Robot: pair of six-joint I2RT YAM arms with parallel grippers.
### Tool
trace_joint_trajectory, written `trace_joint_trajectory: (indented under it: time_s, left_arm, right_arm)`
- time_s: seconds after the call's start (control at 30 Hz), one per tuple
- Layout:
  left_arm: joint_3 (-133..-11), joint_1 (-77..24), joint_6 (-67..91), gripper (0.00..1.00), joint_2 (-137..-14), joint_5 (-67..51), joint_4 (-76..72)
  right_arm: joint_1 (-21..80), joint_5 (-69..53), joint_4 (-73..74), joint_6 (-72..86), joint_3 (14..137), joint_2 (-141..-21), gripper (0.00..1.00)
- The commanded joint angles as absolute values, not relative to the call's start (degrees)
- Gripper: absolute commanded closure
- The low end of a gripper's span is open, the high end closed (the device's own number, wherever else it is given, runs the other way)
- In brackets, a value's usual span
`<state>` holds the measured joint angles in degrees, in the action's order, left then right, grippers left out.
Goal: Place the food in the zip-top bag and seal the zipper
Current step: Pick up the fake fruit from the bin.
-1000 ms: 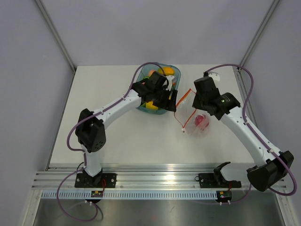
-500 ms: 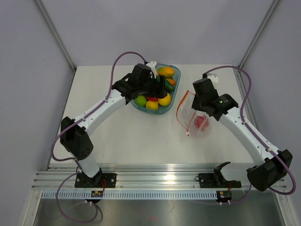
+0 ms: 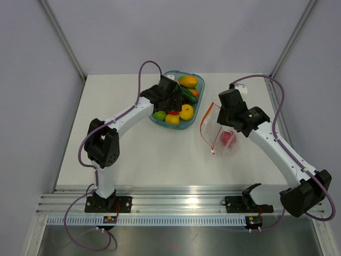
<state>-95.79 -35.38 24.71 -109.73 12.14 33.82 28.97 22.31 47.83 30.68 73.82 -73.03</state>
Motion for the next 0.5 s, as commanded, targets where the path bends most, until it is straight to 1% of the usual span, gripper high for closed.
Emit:
trace_joint_trajectory:
  time_s: [0.0, 0.23, 0.37, 0.47]
  left_arm:
    - [-98.96, -34.54, 27.16, 0.1, -110.65, 14.85, 30.85]
    - [-102.57, -34.54, 29.44, 0.07, -115.04, 15.12, 31.2]
    - [-102.3, -34.54, 31.28, 0.07, -115.84, 14.06, 29.97]
    - [-102.66, -34.54, 32.25, 0.09, -116.89, 14.41, 29.8]
  right_arm:
    - [28.74, 21.8, 46.58, 29.88, 73.65, -71.02, 1.0]
    - [28.74, 21.01, 46.06, 29.62, 73.83, -71.72, 1.0]
    - [28.74, 20.74, 45.7, 29.53, 73.74, -72.16, 1.0]
    - [28.83, 20.48, 45.35, 29.44, 73.65, -72.25, 1.0]
